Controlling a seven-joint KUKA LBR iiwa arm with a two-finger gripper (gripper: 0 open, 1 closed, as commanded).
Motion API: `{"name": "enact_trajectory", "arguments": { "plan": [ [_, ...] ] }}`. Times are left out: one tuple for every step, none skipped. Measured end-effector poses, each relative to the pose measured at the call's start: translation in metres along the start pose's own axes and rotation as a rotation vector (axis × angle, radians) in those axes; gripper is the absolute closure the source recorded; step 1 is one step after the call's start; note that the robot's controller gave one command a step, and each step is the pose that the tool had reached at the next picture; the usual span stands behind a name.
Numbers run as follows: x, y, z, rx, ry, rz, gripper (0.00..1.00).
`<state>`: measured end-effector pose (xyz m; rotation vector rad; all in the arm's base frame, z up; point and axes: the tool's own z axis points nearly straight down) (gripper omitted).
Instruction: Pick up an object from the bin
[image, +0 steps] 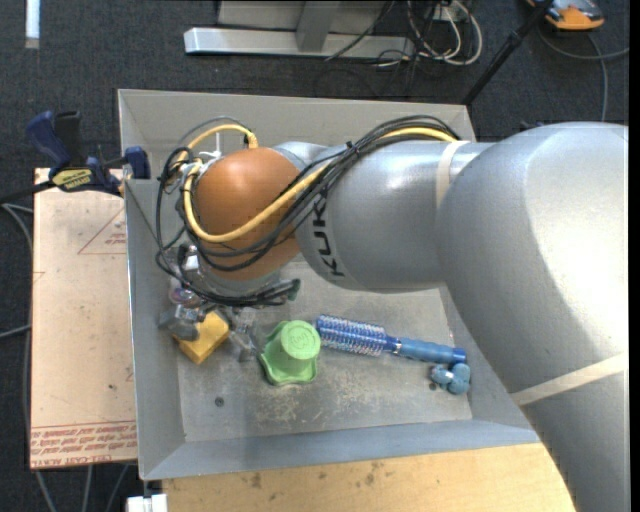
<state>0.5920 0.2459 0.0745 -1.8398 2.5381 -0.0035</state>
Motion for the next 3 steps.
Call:
{"name": "enact_trajectory", "arguments": {
  "plan": [
    [-0.002, 0.001, -0.002, -0.001, -0.004, 0.0, 1.0],
    [0.008, -0.014, -0.122, 0.003, -0.005, -0.023, 1.0],
    [0.009, -0.026, -0.203, 0.004, -0.005, -0.032, 1.0]
  ]
}}
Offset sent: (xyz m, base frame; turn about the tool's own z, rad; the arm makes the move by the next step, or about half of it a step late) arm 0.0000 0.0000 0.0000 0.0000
